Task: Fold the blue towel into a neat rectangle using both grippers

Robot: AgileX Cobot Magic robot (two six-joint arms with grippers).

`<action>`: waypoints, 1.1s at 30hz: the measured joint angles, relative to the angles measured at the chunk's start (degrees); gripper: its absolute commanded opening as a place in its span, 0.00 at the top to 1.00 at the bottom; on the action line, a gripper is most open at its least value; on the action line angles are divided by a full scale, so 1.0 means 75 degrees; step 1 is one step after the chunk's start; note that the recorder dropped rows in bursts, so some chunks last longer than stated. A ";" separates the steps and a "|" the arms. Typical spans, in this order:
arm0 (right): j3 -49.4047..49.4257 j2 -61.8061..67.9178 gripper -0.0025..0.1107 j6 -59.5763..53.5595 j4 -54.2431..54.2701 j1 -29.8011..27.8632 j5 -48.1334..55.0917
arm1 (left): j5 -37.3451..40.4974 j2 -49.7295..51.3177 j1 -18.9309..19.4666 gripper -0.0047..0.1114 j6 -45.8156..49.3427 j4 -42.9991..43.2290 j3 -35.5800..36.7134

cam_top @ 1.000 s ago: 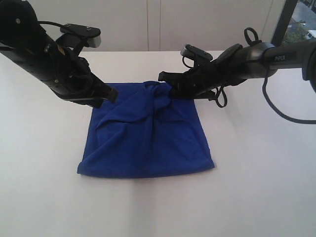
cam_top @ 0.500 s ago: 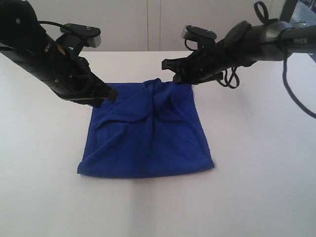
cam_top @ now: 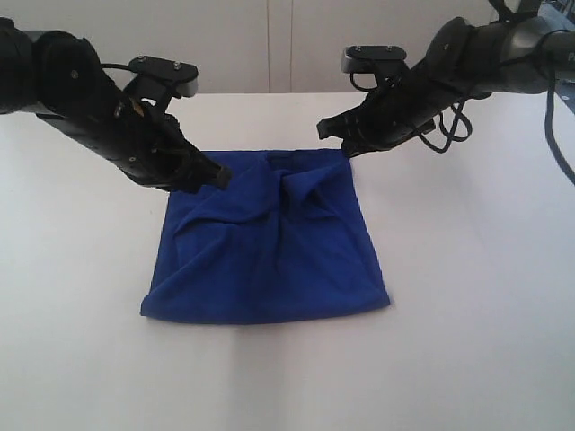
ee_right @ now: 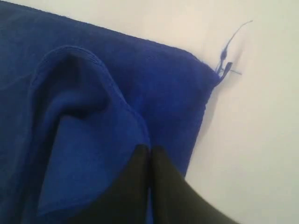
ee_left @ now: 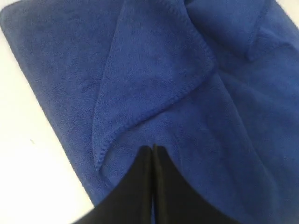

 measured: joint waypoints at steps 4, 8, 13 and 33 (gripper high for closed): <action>0.0000 0.0000 0.98 0.0143 -0.0007 0.0000 0.0000 | -0.0341 0.0525 -0.0106 0.96 0.0168 0.0000 0.0000; 0.0000 0.0000 0.98 0.0233 -0.0007 0.0000 0.0000 | -0.0578 0.0853 -0.0319 0.96 0.0314 0.0000 -0.0265; 0.0000 0.0000 0.98 0.0341 -0.0007 0.0000 0.0000 | -0.0775 0.1337 -0.0472 0.96 0.0343 0.0000 -0.0919; 0.0000 0.0000 0.98 0.0485 -0.0007 0.0000 0.0000 | -0.1047 0.2703 -0.0986 0.63 0.0357 -0.0144 -0.2213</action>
